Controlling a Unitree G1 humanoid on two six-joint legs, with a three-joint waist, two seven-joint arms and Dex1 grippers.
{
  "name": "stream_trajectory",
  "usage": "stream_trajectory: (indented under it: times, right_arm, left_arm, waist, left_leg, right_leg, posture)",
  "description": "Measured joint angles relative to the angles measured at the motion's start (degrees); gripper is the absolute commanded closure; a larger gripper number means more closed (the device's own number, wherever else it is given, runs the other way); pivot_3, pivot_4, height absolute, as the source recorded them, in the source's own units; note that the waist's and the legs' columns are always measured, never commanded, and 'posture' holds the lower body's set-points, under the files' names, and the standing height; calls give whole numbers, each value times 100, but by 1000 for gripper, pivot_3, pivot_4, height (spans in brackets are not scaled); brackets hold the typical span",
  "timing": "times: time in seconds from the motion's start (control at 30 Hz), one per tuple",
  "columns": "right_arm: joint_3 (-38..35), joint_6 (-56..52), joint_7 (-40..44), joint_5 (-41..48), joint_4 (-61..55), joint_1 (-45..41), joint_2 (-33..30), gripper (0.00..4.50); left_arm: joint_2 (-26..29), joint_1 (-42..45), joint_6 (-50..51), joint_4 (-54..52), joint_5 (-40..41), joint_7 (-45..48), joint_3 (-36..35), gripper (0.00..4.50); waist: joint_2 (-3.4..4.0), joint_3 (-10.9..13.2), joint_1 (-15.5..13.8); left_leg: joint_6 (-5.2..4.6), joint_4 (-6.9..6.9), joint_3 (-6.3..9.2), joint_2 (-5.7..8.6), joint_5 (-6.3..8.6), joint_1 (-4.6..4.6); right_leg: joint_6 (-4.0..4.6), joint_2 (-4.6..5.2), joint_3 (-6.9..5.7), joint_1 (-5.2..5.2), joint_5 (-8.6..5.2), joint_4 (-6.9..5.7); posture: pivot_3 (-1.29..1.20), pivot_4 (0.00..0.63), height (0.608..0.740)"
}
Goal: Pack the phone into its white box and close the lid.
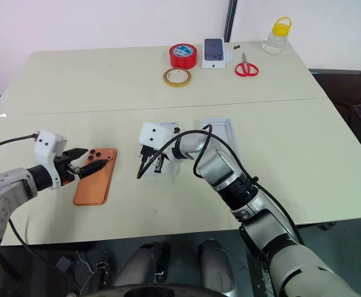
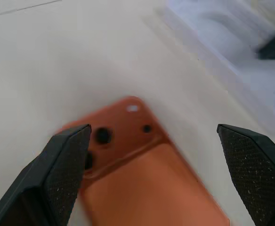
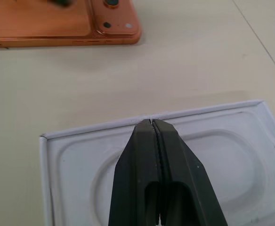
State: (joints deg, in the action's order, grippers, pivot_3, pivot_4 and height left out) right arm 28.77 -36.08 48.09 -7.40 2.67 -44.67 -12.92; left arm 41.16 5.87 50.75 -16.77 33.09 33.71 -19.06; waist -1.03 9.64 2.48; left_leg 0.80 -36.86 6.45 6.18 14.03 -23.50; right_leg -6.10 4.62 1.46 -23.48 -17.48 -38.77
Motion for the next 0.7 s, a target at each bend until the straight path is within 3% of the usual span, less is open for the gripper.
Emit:
stream_trajectory:
  times: [0.27,0.5,0.7]
  right_arm:
    - [354,-14,-230,-60,188,-26,619,4470]
    - [859,-30,20,-145,580,-318,841,4470]
    - [1112,-18,173,-234,1024,-429,971,4470]
  left_arm:
    - [-393,521,1966,415,373,-1320,-976,0]
    - [-451,336,3210,-304,886,-1380,-1226,0]
    - [-698,239,3588,-781,1031,-1375,-1216,0]
  waist:
    - [-2,-1,1]
    - [-2,-2,4]
    - [1,-4,-16]
  left_leg:
    - [1,-4,2,1,-1,1]
    - [2,-3,2,0,-1,6]
    - [2,-4,3,3,0,13]
  right_leg:
    - [-1,-2,-1,-9,0,-5]
    - [0,-1,-2,-11,0,-5]
    - [0,1,-2,-5,0,0]
  posture:
    - [0,150,740]
    - [0,150,740]
    - [0,150,740]
